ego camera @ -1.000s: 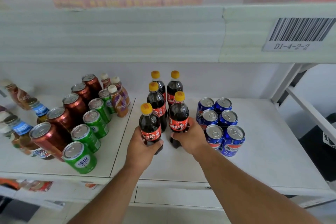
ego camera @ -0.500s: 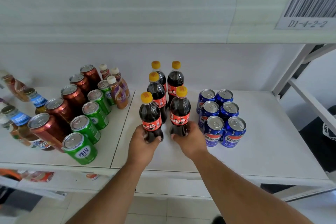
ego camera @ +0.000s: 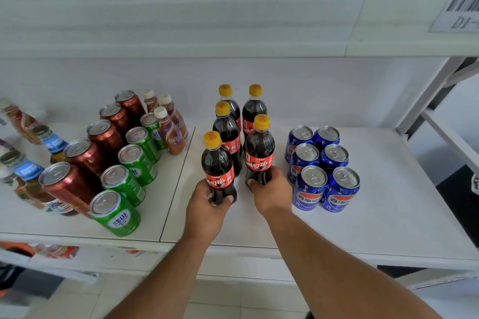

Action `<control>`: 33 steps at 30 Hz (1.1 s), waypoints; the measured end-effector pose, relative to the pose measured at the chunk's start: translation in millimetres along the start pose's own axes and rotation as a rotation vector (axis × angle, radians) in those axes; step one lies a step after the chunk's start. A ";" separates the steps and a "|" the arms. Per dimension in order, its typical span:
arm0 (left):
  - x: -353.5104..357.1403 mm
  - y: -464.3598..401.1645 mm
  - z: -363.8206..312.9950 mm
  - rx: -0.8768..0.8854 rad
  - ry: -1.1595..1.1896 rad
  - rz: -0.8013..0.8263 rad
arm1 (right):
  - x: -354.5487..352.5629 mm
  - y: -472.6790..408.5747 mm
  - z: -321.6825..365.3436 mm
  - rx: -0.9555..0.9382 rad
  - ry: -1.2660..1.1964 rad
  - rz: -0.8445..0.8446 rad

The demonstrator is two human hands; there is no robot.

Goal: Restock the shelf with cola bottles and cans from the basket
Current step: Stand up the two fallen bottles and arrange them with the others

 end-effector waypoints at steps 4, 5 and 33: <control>0.2 -0.8 3.1 0.000 0.000 0.004 | 2.9 -11.3 2.0 0.004 0.008 0.019; 0.3 -1.4 4.0 0.000 0.001 0.005 | 3.9 -14.0 2.2 0.008 0.010 0.024; -0.5 -2.3 8.8 -0.013 -0.007 0.022 | 16.4 -38.8 13.5 0.009 0.013 0.030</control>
Point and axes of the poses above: each hand's wrist, its own y-axis away from the middle knuckle, its own x-axis out of the palm, z = x × y, the point moved 7 cm from there along -y, towards the middle knuckle
